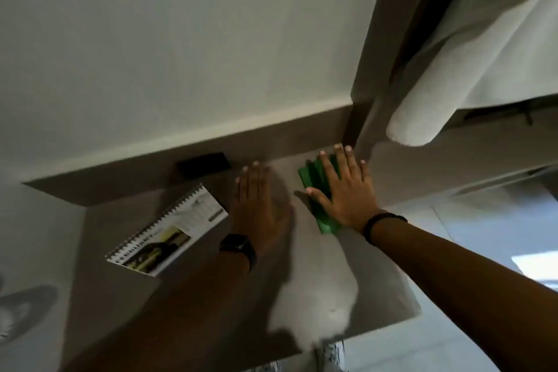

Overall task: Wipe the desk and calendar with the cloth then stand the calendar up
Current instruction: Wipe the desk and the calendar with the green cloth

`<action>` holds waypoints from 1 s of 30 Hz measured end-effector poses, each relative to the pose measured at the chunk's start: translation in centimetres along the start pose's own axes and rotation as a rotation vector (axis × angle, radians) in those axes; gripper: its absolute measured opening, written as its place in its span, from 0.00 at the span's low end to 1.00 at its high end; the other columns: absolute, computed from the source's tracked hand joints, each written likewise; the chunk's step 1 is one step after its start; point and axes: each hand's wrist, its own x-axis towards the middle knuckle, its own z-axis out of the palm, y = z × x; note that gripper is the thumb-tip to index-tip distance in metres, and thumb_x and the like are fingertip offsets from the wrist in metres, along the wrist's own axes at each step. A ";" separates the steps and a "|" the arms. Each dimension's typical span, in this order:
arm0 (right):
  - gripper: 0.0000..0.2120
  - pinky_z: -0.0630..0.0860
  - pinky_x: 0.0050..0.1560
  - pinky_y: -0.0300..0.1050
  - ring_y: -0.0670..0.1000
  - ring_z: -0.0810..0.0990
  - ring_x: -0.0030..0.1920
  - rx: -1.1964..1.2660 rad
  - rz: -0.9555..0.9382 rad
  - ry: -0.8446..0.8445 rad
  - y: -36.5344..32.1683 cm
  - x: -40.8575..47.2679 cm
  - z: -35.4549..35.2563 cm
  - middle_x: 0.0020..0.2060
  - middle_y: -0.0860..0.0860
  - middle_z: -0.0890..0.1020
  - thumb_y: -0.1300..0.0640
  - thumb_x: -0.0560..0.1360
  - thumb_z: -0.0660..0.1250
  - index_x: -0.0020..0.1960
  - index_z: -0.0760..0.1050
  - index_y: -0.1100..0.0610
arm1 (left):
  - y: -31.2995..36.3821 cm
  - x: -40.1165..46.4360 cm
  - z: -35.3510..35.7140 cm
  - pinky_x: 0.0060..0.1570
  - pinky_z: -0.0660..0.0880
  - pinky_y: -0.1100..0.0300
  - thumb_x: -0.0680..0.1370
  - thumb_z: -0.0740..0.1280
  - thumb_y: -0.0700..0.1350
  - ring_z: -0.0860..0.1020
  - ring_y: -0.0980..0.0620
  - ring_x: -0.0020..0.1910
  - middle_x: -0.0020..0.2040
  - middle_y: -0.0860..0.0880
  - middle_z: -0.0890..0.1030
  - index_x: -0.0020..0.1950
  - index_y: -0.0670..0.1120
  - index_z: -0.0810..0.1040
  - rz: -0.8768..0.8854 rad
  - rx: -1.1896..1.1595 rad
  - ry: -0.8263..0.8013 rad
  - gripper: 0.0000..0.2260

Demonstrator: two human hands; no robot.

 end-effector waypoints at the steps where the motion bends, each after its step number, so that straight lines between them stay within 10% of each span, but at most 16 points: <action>1: 0.45 0.49 0.80 0.70 0.63 0.46 0.84 0.002 0.027 -0.070 0.4 0.0 1.7 0.84 0.60 0.52 0.23 0.77 0.41 0.85 0.48 0.50 | -0.3 -0.6 2.0 0.82 0.52 0.38 0.79 0.62 0.68 0.53 0.36 0.84 0.85 0.39 0.57 0.86 0.44 0.55 -0.017 -0.005 -0.056 0.43; 6: 0.44 0.49 0.79 0.72 0.63 0.43 0.84 -0.021 0.054 -0.141 1.6 0.8 9.0 0.85 0.59 0.48 0.24 0.78 0.47 0.85 0.45 0.48 | -2.2 -4.2 9.9 0.82 0.47 0.36 0.81 0.56 0.68 0.49 0.37 0.85 0.86 0.40 0.52 0.87 0.46 0.48 -0.092 0.092 -0.264 0.42; 21: 0.27 0.54 0.82 0.64 0.64 0.51 0.84 0.058 0.128 0.016 0.6 2.9 11.2 0.84 0.59 0.54 0.47 0.87 0.49 0.84 0.54 0.52 | -3.1 -4.5 11.4 0.82 0.46 0.37 0.81 0.52 0.71 0.47 0.40 0.85 0.87 0.42 0.50 0.87 0.49 0.46 -0.087 0.117 -0.201 0.41; 30: 0.24 0.60 0.79 0.51 0.60 0.58 0.83 0.732 0.268 0.115 -9.3 -4.2 10.1 0.85 0.54 0.52 0.52 0.88 0.53 0.83 0.59 0.52 | -9.6 -9.0 -1.3 0.83 0.45 0.39 0.80 0.66 0.63 0.46 0.39 0.86 0.87 0.41 0.49 0.87 0.46 0.49 0.060 0.129 0.051 0.44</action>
